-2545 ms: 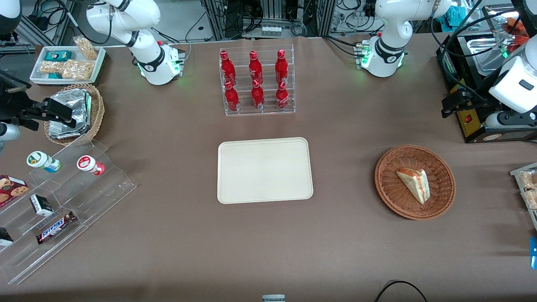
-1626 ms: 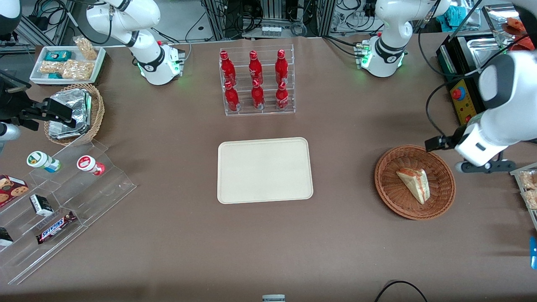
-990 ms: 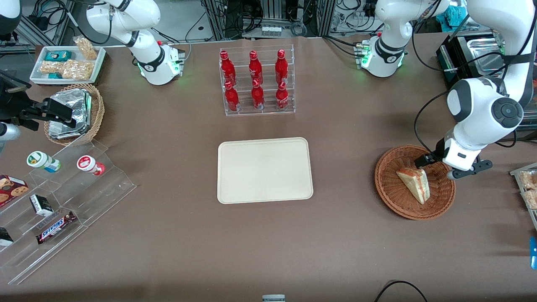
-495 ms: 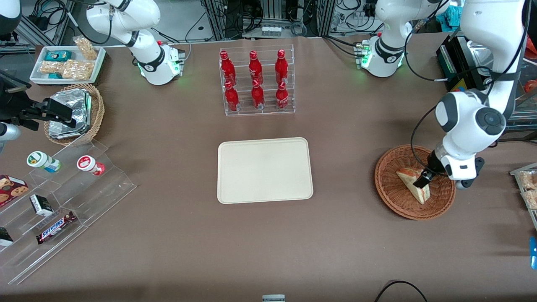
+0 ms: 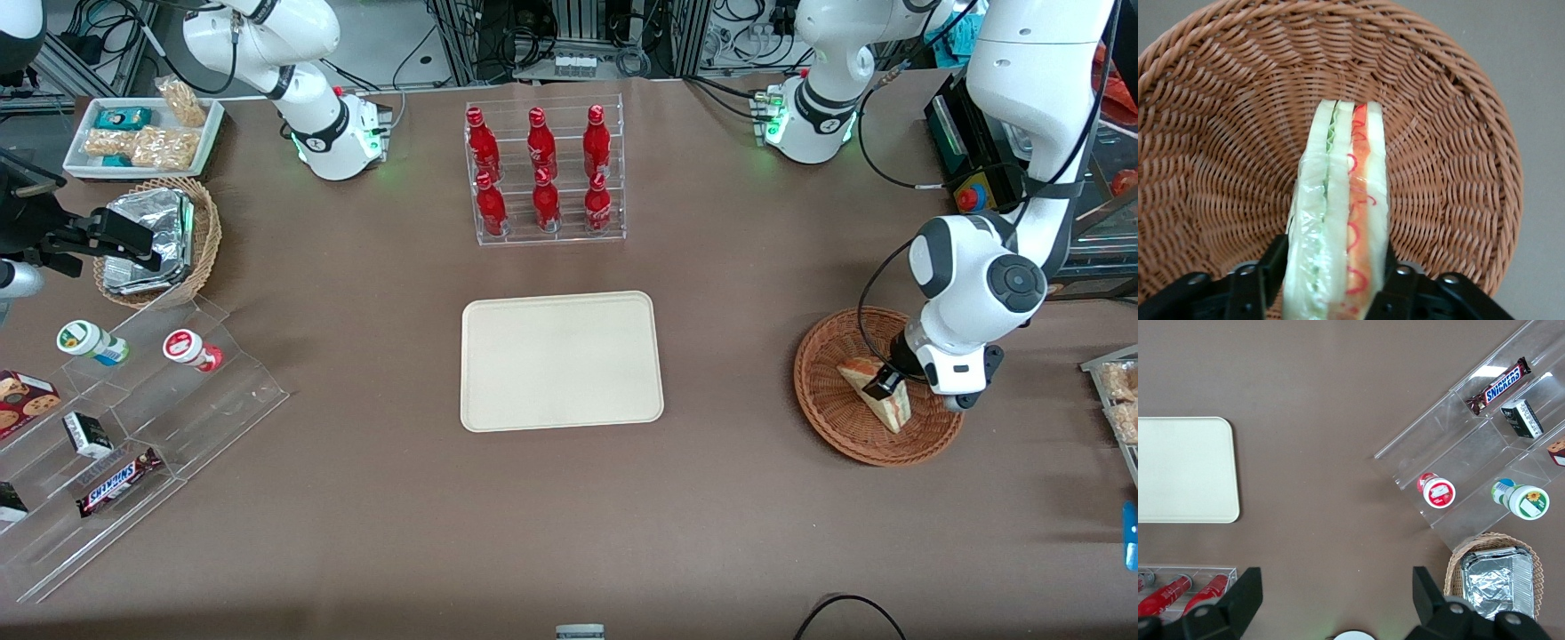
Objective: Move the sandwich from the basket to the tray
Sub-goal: 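Lower the left gripper and close it on the wrapped sandwich, then lift the sandwich and carry it with the left gripper over the tray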
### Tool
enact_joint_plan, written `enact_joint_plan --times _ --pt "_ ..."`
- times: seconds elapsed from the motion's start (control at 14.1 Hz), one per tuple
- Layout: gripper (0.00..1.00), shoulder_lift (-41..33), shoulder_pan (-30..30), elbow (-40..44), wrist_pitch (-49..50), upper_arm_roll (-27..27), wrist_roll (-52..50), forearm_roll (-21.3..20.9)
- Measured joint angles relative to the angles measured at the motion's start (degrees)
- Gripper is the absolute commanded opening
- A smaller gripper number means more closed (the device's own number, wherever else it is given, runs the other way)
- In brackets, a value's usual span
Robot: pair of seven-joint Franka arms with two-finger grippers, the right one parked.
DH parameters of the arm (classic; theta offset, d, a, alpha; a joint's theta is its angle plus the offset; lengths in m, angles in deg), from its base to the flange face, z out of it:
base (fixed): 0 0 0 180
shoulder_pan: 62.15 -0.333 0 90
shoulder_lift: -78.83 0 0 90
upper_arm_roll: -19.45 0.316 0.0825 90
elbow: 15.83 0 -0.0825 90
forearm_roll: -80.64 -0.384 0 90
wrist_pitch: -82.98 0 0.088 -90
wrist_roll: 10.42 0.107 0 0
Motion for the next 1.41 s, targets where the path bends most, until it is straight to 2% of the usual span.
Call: enact_joint_plan --times 0.21,0.42,0.57,0.71,0.85,1.2,1.41 --pt "0.06 -1.5 1.0 5.0 11.9 -0.2 6.8 0.0" --pt "0.08 -3.5 1.5 9.8 20.3 -1.4 22.7 0.0" --pt "0.08 -3.9 2.1 11.2 22.6 -4.7 33.0 0.1" --pt "0.06 -3.6 3.9 11.4 22.7 -9.2 34.8 0.2" --pt "0.06 -2.3 8.0 12.8 22.7 -12.2 31.1 0.2" --pt "0.06 5.9 23.3 23.1 22.6 -12.9 12.9 -0.7" --pt "0.05 13.3 29.9 32.1 22.6 -12.9 -0.3 -7.4"
